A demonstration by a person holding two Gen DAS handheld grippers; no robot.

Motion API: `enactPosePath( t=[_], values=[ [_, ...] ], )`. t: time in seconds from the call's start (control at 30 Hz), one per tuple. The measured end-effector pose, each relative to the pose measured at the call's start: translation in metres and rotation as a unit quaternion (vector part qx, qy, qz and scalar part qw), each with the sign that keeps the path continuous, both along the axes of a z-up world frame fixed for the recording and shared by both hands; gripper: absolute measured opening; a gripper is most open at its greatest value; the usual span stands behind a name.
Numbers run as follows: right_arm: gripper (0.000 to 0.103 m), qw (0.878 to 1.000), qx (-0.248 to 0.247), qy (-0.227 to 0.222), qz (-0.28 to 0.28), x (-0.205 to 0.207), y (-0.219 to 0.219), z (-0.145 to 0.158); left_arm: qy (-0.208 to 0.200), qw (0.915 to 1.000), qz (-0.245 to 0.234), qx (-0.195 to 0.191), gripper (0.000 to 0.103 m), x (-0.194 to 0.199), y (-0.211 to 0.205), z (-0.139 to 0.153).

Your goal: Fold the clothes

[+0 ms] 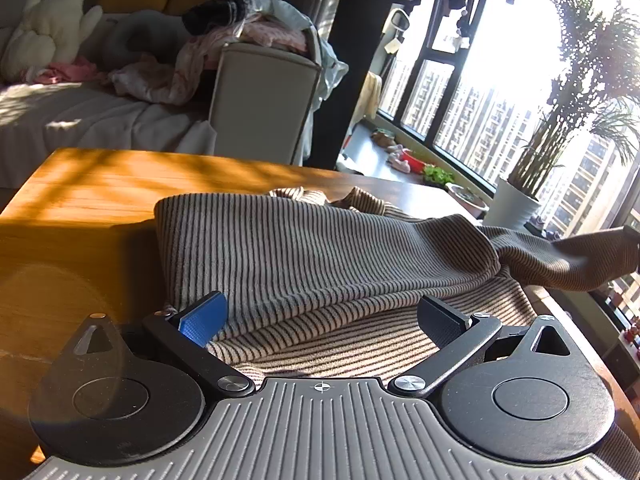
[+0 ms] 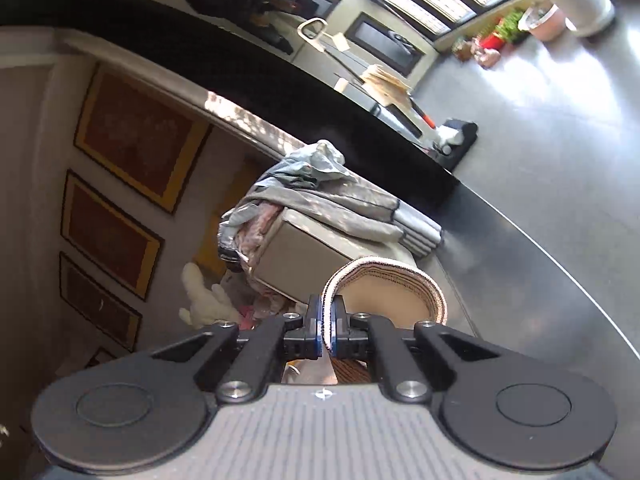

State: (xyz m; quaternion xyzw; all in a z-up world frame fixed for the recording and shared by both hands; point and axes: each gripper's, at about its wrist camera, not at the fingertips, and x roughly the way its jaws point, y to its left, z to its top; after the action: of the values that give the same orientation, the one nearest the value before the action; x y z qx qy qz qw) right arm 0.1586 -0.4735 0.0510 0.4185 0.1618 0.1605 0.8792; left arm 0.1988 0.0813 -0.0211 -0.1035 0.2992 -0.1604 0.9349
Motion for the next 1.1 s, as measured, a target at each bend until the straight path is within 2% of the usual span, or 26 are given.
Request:
enactPosePath(
  t=[0.1, 0.17, 0.3, 0.43, 0.63, 0.67, 0.83, 0.9, 1.0, 1.1],
  values=[
    [0.004, 0.996, -0.066, -0.046, 0.042, 0.01, 0.051, 0.079, -0.002, 1.0, 0.002, 0.003, 0.103, -0.001, -0.001, 0.002],
    [0.004, 0.99, -0.111, -0.056, 0.072, 0.024, 0.096, 0.117, -0.003, 1.0, 0.003, 0.009, 0.103, -0.003, -0.003, 0.004],
    [0.004, 0.973, -0.188, -0.043, 0.125, 0.059, 0.191, 0.152, 0.003, 0.9998, -0.017, 0.006, 0.103, -0.015, -0.003, 0.008],
    [0.004, 0.955, -0.23, -0.019, 0.186, 0.091, 0.281, 0.149, 0.005, 0.9993, -0.036, -0.009, 0.103, -0.03, 0.004, 0.009],
    [0.005, 0.928, -0.269, 0.025, 0.257, 0.122, 0.395, 0.109, 0.005, 0.998, -0.055, -0.031, 0.103, -0.046, 0.013, 0.012],
    [0.01, 0.927, -0.266, 0.033, 0.264, 0.126, 0.406, 0.103, 0.006, 0.9979, -0.055, -0.032, 0.103, -0.045, 0.014, 0.011],
    [0.014, 0.931, -0.252, 0.041, 0.262, 0.134, 0.417, 0.089, 0.01, 0.9976, -0.059, -0.036, 0.103, -0.044, 0.014, 0.008],
    [0.021, 0.933, -0.252, 0.044, 0.255, 0.135, 0.412, 0.085, 0.013, 0.9974, -0.055, -0.045, 0.103, -0.042, 0.016, 0.008],
    [0.031, 0.942, -0.234, 0.056, 0.234, 0.137, 0.387, 0.072, 0.006, 0.9975, -0.034, -0.062, 0.103, -0.041, 0.022, 0.011],
    [0.039, 0.951, -0.23, 0.066, 0.197, 0.126, 0.354, 0.054, -0.018, 0.995, -0.012, -0.097, 0.103, -0.04, 0.032, 0.023]
  ],
)
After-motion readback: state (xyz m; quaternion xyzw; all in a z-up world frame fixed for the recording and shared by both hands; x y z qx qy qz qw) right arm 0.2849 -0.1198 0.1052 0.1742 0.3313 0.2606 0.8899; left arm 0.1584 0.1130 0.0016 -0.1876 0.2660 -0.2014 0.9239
